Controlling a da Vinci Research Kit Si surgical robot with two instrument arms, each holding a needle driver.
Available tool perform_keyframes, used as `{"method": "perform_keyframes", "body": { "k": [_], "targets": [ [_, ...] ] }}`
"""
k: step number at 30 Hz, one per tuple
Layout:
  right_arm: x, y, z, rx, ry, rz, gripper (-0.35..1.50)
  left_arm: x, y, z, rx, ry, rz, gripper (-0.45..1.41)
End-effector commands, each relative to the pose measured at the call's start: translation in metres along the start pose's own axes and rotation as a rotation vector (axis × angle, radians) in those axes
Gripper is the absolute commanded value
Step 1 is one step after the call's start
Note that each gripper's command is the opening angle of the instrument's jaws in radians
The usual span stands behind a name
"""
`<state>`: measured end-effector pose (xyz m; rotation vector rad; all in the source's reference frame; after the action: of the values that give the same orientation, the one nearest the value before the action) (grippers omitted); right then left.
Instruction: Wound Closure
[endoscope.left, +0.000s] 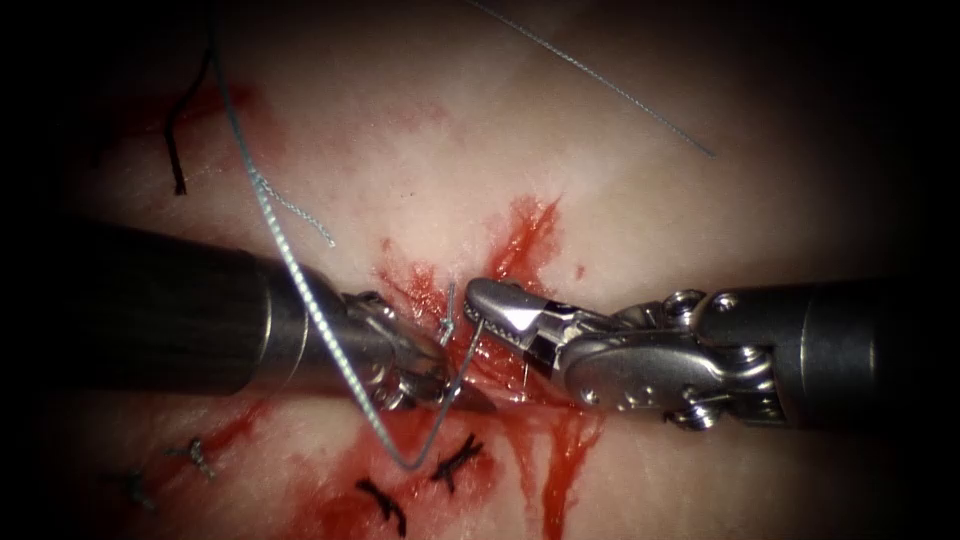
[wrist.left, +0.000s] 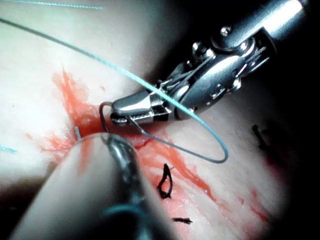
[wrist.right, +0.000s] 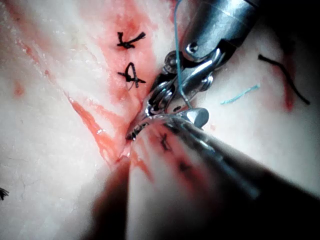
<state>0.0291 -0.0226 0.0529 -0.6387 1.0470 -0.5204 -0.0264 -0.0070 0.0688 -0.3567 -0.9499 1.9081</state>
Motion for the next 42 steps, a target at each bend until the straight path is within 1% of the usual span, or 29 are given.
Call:
{"method": "perform_keyframes", "body": {
  "k": [1,6,11,24,31,42],
  "targets": [
    [0.0003,0.0004,0.0007,-0.004,0.003,-0.005,-0.35,0.0001,0.0000,0.0008,0.000,-0.001,0.000,-0.45],
    [0.0005,0.0016,0.0004,-0.022,0.011,0.005,-0.35,0.0001,0.0000,0.0008,0.000,-0.001,0.000,-0.45],
    [0.0006,0.0020,0.0003,-0.030,0.012,0.003,-0.35,0.0001,-0.0001,0.0008,0.000,-0.001,0.000,-0.45],
    [0.0003,0.0017,0.0007,-0.031,0.019,-0.054,-0.35,0.0001,-0.0001,0.0007,0.000,-0.001,0.000,-0.45],
    [0.0002,0.0016,0.0008,-0.027,0.047,-0.087,-0.35,0.0001,-0.0001,0.0008,0.000,-0.001,0.000,-0.45],
    [0.0000,0.0005,0.0008,-0.007,0.048,-0.109,-0.35,0.0001,0.0000,0.0008,0.000,0.000,0.000,-0.45]
  ]
}}
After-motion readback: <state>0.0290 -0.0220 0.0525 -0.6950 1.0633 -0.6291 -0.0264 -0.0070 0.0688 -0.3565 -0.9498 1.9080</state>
